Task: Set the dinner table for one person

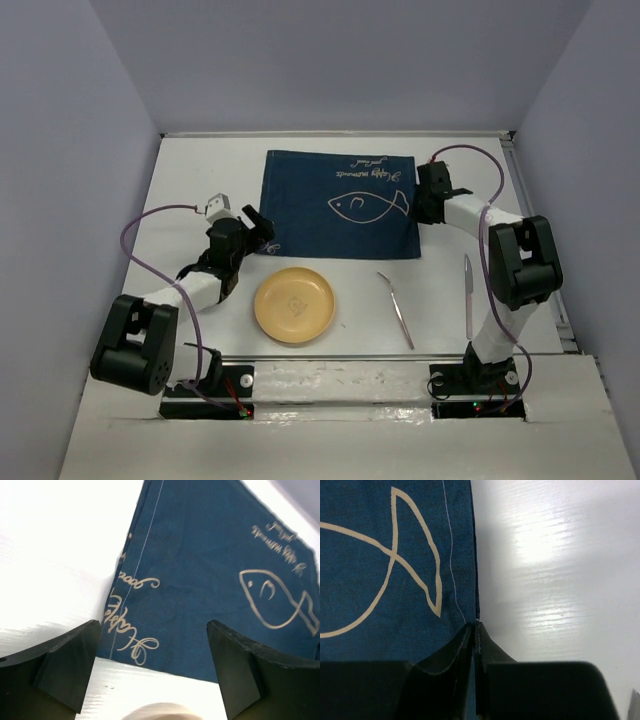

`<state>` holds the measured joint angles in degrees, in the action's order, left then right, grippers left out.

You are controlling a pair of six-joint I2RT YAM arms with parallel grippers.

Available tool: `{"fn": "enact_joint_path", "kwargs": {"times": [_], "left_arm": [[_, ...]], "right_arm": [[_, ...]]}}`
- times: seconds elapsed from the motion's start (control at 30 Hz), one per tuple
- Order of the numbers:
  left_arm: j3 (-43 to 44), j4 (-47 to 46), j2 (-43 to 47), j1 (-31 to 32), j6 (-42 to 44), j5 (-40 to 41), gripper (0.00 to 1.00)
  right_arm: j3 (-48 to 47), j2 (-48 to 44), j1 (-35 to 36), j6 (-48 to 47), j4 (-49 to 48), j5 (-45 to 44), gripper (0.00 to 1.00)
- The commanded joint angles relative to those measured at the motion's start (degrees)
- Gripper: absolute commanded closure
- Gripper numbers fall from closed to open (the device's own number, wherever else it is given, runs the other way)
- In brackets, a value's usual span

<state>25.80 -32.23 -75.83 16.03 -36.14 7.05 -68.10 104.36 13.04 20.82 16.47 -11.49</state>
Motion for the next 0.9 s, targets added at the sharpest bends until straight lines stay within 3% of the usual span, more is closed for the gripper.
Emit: {"fn": "enact_joint_path", "kwargs": {"times": [0.0,0.03,0.07,0.17,0.23,0.4,0.43,0.53,0.57,0.67,0.7,0.73,0.8,0.87], "left_arm": [[-0.6,-0.6,6.4,-0.2,-0.6,3.2,0.01],[-0.6,-0.5,6.9,-0.3,-0.6,3.0,0.01],[-0.3,-0.2,7.6,-0.2,-0.8,2.7,0.01],[0.1,0.7,9.6,-0.1,-1.1,0.3,0.01],[0.2,1.0,11.1,0.4,-1.4,-0.6,0.01],[0.5,4.9,17.6,2.9,-1.8,-3.0,0.01],[0.8,5.8,18.9,3.5,-1.7,-3.6,0.01],[4.8,11.6,25.0,6.8,0.6,-4.1,0.01],[7.6,14.6,28.3,8.3,1.2,-4.1,0.01],[14.3,21.6,34.1,9.5,4.9,-4.7,0.01],[15.8,23.1,35.3,9.7,6.0,-5.0,0.01],[17.2,24.5,36.4,9.7,7.2,-5.0,0.01],[20.4,27.7,39.7,9.7,10.6,-5.6,0.01],[22.7,30.2,41.6,9.7,12.9,-6.2,0.01]], "right_arm": [[0.9,-3.9,-0.2,0.0,0.1,0.9,0.72],[0.9,-3.9,-0.2,0.1,0.1,0.8,0.71],[0.7,-4.2,-0.2,0.5,0.1,-0.5,0.51],[-0.1,-5.4,-0.2,-0.1,0.3,-0.3,0.26],[-0.8,-6.3,-0.2,-0.8,0.6,0.4,0.24],[0.6,-8.0,1.6,-0.8,0.7,2.8,0.35],[1.1,-8.1,2.4,-0.5,0.6,3.0,0.49],[1.2,-8.3,10.4,-2.0,-1.0,1.7,0.62],[0.2,-7.4,15.4,-2.7,-0.9,1.1,0.64],[-5.4,-4.2,21.7,-4.2,-0.9,3.5,0.76],[-6.9,-3.1,25.2,-4.5,-1.0,3.6,0.84],[-8.6,-1.8,25.3,-4.8,-1.0,3.6,0.84],[-13.9,2.8,29.3,-5.2,-1.4,3.6,0.98],[-19.2,6.4,32.0,-5.4,-2.0,4.0,1.0]]}}
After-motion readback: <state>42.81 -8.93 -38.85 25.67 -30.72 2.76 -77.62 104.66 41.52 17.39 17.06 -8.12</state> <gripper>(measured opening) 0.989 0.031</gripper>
